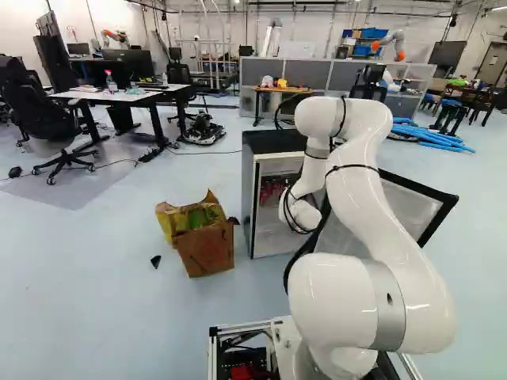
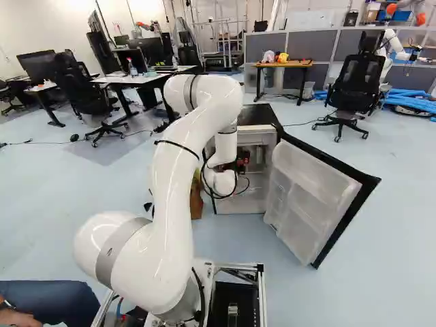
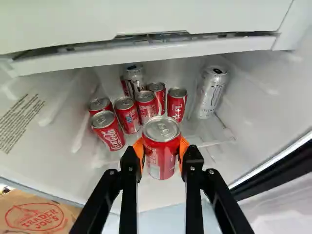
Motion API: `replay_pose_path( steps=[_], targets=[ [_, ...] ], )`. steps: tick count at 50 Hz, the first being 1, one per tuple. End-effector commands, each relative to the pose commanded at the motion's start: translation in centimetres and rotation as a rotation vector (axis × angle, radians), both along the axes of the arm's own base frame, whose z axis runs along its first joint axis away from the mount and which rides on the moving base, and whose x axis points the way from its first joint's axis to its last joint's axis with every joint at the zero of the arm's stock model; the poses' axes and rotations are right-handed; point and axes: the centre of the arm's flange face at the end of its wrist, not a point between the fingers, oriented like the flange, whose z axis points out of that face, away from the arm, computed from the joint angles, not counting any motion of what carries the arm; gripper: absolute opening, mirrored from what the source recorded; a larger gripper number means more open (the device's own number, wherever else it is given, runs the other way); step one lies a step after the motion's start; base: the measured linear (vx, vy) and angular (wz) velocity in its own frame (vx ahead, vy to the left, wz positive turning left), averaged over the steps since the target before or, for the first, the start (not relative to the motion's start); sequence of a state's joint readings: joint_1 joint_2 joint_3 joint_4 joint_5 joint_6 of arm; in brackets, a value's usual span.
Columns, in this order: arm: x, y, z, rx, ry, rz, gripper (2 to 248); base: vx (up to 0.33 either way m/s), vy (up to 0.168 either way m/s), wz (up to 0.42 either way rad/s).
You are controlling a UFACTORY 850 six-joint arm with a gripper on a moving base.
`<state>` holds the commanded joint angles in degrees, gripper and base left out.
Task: Grab a drink from the fridge
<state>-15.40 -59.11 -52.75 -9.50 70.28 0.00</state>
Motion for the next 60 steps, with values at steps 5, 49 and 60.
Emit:
replay_pose_path(
  steps=[5,49,60],
  targets=[
    [-1.0,0.3,0.9,0.002,0.007,0.0,92,0.0,0.0,0.0],
    [-9.6,2.6,8.4,0.013,0.047,-0.001,92,0.0,0.0,0.0],
    [-11.3,3.1,10.0,0.012,0.045,0.0,92,0.0,0.0,0.0]
  ],
)
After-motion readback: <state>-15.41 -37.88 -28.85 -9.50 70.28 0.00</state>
